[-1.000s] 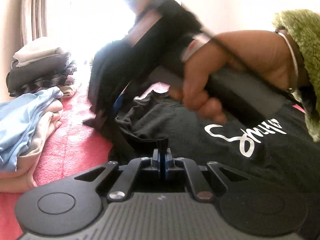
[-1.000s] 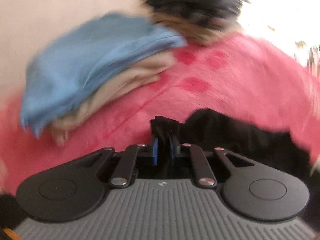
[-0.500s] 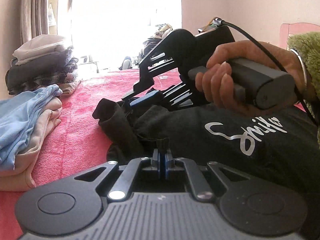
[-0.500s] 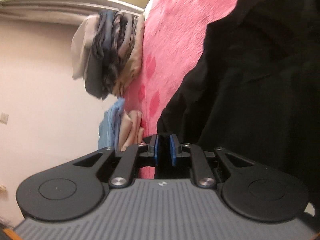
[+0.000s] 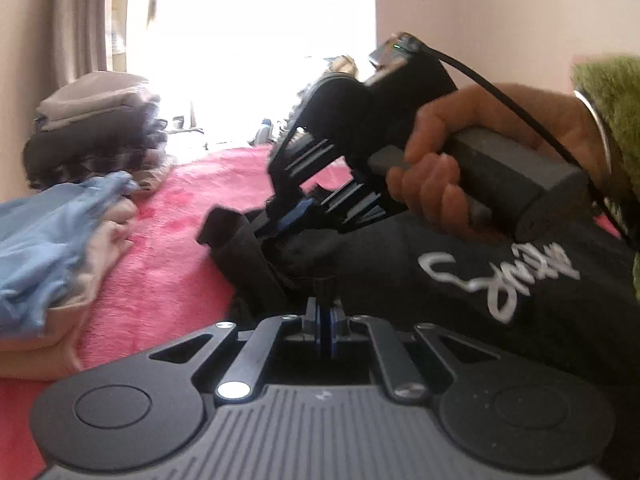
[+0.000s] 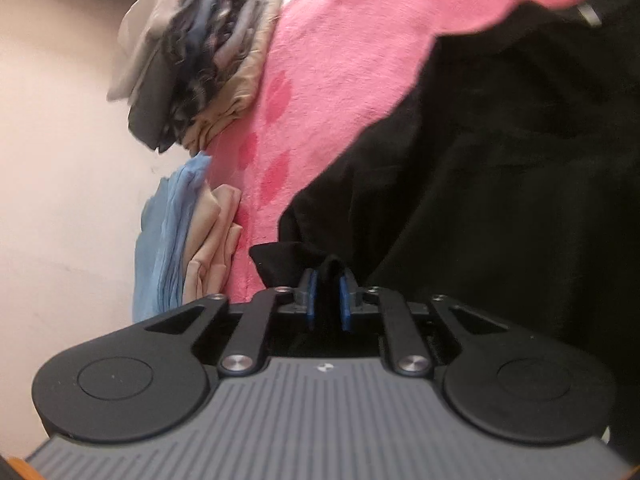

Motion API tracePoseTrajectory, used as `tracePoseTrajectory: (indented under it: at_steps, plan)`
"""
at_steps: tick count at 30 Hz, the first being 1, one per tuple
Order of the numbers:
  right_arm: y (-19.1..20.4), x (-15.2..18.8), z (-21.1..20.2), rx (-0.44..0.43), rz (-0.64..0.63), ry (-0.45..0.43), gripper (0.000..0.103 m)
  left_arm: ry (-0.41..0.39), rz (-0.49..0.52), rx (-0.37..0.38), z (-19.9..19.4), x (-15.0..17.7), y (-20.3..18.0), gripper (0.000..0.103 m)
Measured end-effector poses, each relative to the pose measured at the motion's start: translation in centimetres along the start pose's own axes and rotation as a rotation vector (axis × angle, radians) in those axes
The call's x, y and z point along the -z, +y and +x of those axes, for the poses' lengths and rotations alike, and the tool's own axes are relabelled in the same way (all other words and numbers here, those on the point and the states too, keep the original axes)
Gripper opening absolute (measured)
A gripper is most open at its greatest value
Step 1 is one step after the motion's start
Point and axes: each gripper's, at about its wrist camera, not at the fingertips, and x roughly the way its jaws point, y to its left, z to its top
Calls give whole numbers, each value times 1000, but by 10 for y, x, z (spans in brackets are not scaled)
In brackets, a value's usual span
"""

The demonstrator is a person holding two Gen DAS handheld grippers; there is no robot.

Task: Fold clothes

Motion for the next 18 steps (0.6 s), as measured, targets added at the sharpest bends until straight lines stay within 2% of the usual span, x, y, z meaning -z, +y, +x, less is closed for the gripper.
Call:
tracePoseTrajectory:
  at_steps: [6,9,14,18]
  plan:
    - [66,-29,3,-133,-107,-20,3,-118,-325,-78,-45,-33,73,4]
    - [107,-42,17,-179,-172,-7,3,-148,-439,-131,-62,-38,106,4]
    - [154,-45,48,-221,-254,32,3,-140,-512,-173,-70,-31,128,4]
    - [155,-39,61,-221,-244,56,3,-108,-516,-177,-67,-25,125,4]
